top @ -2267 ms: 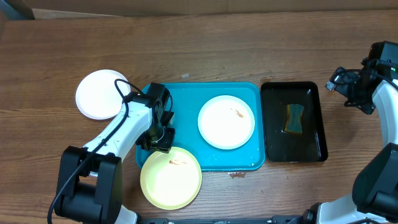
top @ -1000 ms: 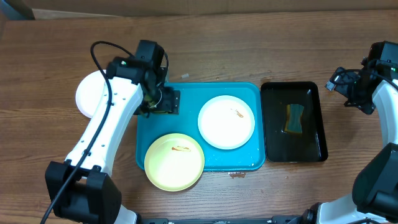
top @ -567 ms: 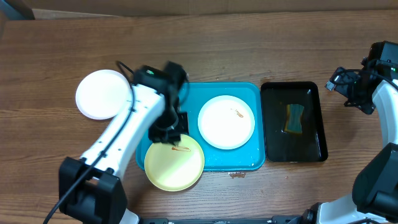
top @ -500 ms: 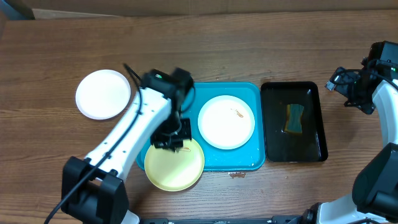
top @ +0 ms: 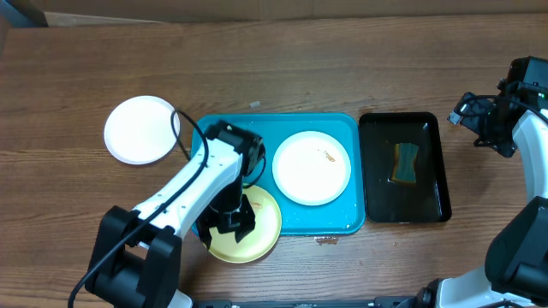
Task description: Clean dirty plates on tray and stack at the side
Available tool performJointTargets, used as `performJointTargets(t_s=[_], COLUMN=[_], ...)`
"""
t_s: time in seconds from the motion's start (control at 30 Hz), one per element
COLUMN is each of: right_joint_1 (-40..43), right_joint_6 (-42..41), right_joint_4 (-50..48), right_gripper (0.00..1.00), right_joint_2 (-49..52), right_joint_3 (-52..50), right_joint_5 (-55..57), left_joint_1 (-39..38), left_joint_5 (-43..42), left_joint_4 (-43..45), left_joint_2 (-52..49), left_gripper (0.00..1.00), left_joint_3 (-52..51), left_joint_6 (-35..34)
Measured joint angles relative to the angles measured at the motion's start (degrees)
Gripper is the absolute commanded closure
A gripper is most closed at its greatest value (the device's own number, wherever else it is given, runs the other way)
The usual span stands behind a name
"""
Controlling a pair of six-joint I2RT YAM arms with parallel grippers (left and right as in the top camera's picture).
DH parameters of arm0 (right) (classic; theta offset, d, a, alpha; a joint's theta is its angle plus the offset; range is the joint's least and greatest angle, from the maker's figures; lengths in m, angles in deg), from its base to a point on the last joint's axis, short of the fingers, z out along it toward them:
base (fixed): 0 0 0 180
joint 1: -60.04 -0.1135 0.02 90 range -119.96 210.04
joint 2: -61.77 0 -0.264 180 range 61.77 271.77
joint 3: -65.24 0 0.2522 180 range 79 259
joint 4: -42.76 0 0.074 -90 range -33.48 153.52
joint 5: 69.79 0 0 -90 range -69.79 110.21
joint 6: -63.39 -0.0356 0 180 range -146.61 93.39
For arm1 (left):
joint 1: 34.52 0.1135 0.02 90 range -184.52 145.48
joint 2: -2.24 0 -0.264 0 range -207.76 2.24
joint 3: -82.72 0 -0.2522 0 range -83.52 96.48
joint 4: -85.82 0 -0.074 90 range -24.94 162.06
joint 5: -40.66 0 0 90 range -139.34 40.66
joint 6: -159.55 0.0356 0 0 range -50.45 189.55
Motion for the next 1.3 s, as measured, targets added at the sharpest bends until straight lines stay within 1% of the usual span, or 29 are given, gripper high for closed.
performJointTargets(t_s=[0.07, 0.2, 0.43, 0.57, 0.7, 0.77, 0.87, 1.0, 1.13, 1.3], right_joint_1=[0.0, 0.0, 0.0, 0.0, 0.0, 0.0, 0.0, 0.0, 0.0, 0.0], right_joint_6=[0.0, 0.0, 0.0, 0.0, 0.0, 0.0, 0.0, 0.0, 0.0, 0.0], right_joint_4=[0.0, 0.0, 0.0, 0.0, 0.0, 0.0, 0.0, 0.0, 0.0, 0.0], right_gripper=[0.0, 0.0, 0.0, 0.0, 0.0, 0.0, 0.0, 0.0, 0.0, 0.0], right_joint_2=[0.0, 0.0, 0.0, 0.0, 0.0, 0.0, 0.0, 0.0, 0.0, 0.0], right_joint_3=[0.0, 0.0, 0.0, 0.0, 0.0, 0.0, 0.0, 0.0, 0.0, 0.0], right_joint_5=[0.0, 0.0, 0.0, 0.0, 0.0, 0.0, 0.0, 0.0, 0.0, 0.0], left_joint_1=[0.2, 0.8, 1.2, 1.2, 1.2, 1.2, 1.0, 1.0, 1.0, 1.0], left_joint_5=[0.0, 0.3, 4.1, 5.7, 6.5, 6.6, 6.6, 5.8, 3.0, 1.6], left_joint_4=[2.7, 5.7, 7.7, 9.7, 11.7, 13.2, 15.7, 19.7, 24.9, 27.0], left_joint_2=[0.0, 0.0, 0.2, 1.6, 6.4, 9.7, 14.7, 18.3, 18.4, 18.4], left_gripper=[0.38, 0.4, 0.44, 0.44, 0.43, 0.41, 0.38, 0.38, 0.4, 0.5], left_joint_3=[-3.0, -6.0, -6.5, -6.5, -7.6, -9.0, -12.6, -18.4, -22.8, -24.2], left_joint_6=[-3.5, -7.9, -14.5, -17.2, -19.5, -20.6, -22.8, -25.9, -27.5, -28.4])
